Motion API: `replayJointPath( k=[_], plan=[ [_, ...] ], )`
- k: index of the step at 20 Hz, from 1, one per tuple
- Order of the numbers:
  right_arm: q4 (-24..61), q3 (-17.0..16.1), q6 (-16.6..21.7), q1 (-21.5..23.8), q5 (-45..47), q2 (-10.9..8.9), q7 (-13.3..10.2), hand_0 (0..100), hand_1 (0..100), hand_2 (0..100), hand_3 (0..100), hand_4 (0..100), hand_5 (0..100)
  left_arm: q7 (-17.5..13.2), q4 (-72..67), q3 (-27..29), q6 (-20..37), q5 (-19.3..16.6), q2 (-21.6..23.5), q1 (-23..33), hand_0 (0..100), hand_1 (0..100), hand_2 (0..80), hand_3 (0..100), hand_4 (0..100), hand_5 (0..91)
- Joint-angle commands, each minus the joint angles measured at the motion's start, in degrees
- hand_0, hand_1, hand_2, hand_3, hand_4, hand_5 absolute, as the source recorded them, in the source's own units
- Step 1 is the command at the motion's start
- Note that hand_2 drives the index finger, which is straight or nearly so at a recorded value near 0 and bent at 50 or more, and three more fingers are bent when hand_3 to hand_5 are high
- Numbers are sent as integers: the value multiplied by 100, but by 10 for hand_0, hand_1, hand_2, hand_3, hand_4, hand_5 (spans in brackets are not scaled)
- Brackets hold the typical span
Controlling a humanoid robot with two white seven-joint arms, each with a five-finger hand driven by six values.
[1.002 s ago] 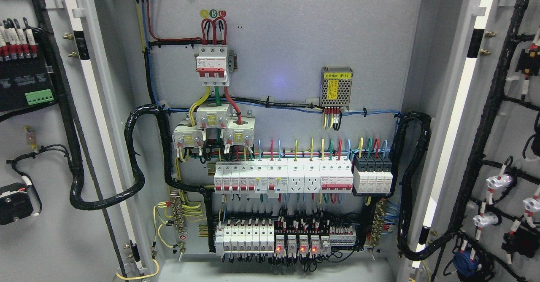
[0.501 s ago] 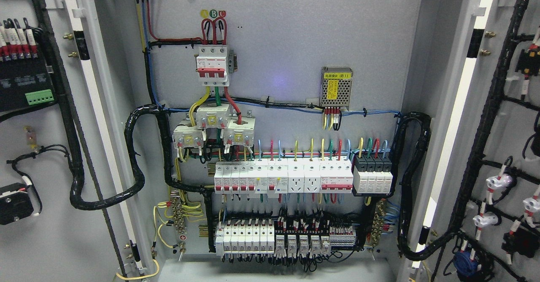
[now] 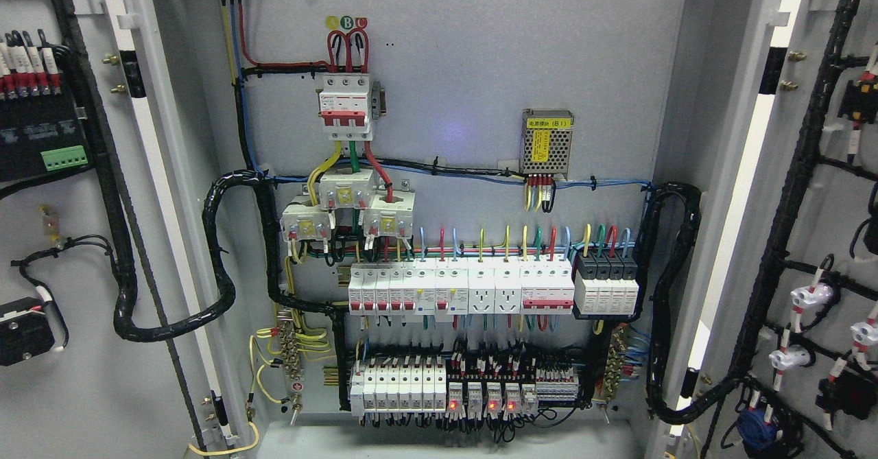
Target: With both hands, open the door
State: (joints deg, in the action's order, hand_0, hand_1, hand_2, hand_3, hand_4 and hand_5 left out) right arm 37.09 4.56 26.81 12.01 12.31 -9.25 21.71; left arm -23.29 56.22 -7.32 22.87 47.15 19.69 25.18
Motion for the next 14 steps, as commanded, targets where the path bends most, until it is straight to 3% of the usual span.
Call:
replayJointPath(
  k=[1, 6, 10, 14],
  plan=[
    [-2320, 265, -27, -480, -273, 309, -184, 0, 0, 0, 0, 0, 0, -53, -2588, -525, 7, -626, -510, -425, 0, 0, 0, 0, 0, 0],
    [-2566, 265, -483, -576, -273, 450, -237, 0, 0, 0, 0, 0, 0, -53, -3765, -508, -2, -680, -756, -777, 0, 0, 0, 0, 0, 0],
    [-2803, 378, -632, -577, -281, 459, -588, 0, 0, 0, 0, 0, 0, -53, -4400, -516, -2, -689, -870, -936, 0, 0, 0, 0, 0, 0],
    [-2812, 590, -1484, -577, -281, 511, -808, 0, 0, 0, 0, 0, 0, -9, -4654, -534, -2, -707, -967, -1050, 0, 0, 0, 0, 0, 0]
  ],
)
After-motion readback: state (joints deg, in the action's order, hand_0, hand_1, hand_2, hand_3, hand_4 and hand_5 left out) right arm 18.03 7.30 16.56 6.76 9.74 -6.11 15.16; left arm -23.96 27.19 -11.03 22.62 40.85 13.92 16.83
